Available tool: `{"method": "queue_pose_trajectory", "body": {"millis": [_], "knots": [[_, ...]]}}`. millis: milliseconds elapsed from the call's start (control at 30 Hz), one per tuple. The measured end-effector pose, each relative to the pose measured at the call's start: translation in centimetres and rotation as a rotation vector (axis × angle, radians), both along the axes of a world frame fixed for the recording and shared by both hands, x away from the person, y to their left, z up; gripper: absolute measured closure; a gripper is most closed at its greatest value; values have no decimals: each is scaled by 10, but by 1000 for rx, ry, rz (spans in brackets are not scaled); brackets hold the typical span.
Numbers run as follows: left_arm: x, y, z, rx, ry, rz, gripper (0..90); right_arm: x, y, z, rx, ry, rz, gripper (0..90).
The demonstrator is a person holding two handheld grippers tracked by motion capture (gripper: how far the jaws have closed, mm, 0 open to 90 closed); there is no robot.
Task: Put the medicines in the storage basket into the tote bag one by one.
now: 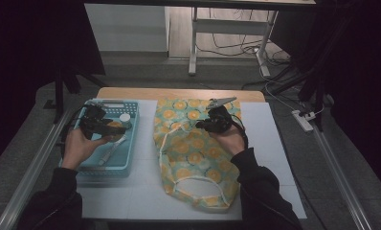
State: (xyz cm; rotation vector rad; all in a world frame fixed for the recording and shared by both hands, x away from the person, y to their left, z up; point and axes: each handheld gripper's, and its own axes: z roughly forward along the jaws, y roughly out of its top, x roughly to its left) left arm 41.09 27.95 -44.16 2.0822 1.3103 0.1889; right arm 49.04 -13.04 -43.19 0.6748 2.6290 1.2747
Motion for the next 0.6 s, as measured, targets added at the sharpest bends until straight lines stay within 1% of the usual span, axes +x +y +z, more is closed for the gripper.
{"method": "queue_pose_trajectory", "body": {"millis": [167,367,433,600], "knots": [[-5,-16,8,-14,-12,-45,232,1,-1,-1,1,2,-7,893],[-11,-38,18,-34,-33,-116,232,3,-1,-1,-3,4,-12,895],[-13,-45,20,-47,-37,-137,232,4,-1,-1,-5,3,-12,896],[-17,-65,24,-57,-46,-200,232,4,-1,0,-4,-1,-16,896]]}}
